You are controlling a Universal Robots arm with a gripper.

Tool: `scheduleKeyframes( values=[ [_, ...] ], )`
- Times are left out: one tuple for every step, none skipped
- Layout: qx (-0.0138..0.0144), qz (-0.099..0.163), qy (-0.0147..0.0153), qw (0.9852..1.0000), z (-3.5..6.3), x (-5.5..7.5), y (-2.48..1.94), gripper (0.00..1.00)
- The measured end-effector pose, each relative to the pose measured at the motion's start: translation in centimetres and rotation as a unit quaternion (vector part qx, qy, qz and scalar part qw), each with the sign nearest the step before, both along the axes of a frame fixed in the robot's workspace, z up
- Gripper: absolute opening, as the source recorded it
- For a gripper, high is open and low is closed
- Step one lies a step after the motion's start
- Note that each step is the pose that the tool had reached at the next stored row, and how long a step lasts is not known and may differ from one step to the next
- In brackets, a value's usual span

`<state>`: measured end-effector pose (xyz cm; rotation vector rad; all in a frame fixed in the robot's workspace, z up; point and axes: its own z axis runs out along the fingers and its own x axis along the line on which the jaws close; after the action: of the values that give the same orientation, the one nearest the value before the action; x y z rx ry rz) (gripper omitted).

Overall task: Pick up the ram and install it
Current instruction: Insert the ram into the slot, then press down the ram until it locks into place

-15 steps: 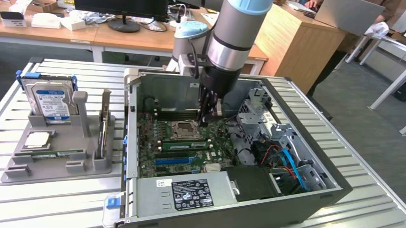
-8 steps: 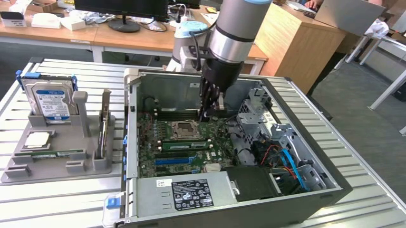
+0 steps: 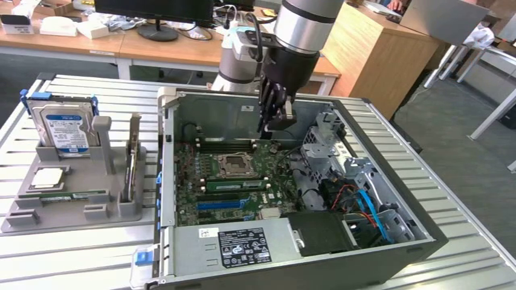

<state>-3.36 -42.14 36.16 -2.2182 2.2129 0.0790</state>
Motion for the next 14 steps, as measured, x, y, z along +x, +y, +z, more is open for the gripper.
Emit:
scheduleKeyframes(
  values=[
    [0.0000, 0.000, 0.0000, 1.0000, 0.00, 0.00, 0.00, 0.25],
    [0.0000, 0.000, 0.0000, 1.0000, 0.00, 0.00, 0.00, 0.25],
    [0.0000, 0.000, 0.0000, 1.0000, 0.00, 0.00, 0.00, 0.25],
    [0.0000, 0.000, 0.0000, 1.0000, 0.00, 0.00, 0.00, 0.25],
    [0.0000, 0.000, 0.0000, 1.0000, 0.00, 0.00, 0.00, 0.25],
    [0.0000, 0.000, 0.0000, 1.0000, 0.00, 0.00, 0.00, 0.25],
    [0.0000, 0.000, 0.0000, 1.0000, 0.00, 0.00, 0.00, 0.25],
    [0.0000, 0.000, 0.0000, 1.0000, 0.00, 0.00, 0.00, 0.25],
    [0.0000, 0.000, 0.0000, 1.0000, 0.00, 0.00, 0.00, 0.25],
    [0.0000, 0.000, 0.0000, 1.0000, 0.00, 0.00, 0.00, 0.25],
    [0.0000, 0.000, 0.0000, 1.0000, 0.00, 0.00, 0.00, 0.25],
    [0.0000, 0.000, 0.0000, 1.0000, 0.00, 0.00, 0.00, 0.25],
    [0.0000, 0.000, 0.0000, 1.0000, 0.00, 0.00, 0.00, 0.25],
    [0.0000, 0.000, 0.0000, 1.0000, 0.00, 0.00, 0.00, 0.25]
  ],
)
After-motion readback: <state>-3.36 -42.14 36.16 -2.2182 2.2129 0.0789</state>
